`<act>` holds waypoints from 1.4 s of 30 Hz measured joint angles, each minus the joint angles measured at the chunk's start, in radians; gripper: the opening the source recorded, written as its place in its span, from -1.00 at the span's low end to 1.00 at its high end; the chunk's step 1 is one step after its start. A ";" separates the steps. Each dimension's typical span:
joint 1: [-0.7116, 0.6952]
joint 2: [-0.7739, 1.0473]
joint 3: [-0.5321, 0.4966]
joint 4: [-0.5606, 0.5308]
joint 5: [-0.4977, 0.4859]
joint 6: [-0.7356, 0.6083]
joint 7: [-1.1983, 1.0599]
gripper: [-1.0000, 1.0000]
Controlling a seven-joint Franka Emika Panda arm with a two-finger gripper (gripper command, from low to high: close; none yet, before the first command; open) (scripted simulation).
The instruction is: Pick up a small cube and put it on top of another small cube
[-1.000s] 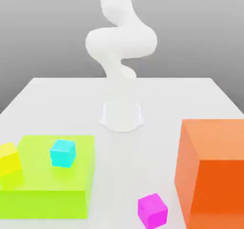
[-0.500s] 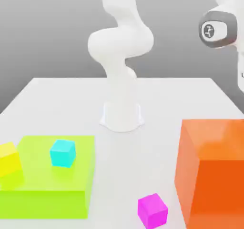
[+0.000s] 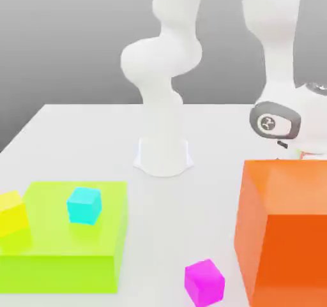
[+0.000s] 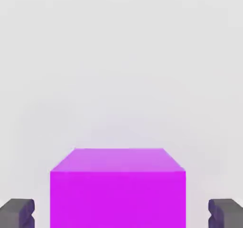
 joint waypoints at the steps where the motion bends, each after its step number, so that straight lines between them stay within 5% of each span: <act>1: 0.000 0.000 0.000 0.000 0.000 -0.001 0.000 -1.00; 6: -0.013 -0.026 0.015 -0.005 0.007 -0.023 -0.006 -1.00; 11: -0.051 -0.197 0.081 -0.037 0.125 -0.157 -0.094 -1.00; 15: -0.108 -0.300 0.063 0.073 0.158 -0.212 -0.070 -1.00; 24: -0.443 -0.408 -0.134 0.252 0.136 -0.384 0.019 -1.00; 38: -0.893 -0.440 -0.496 0.296 0.135 -0.643 0.043 -1.00; 42: -1.000 -0.320 -0.565 0.275 0.206 -0.587 -0.015 -1.00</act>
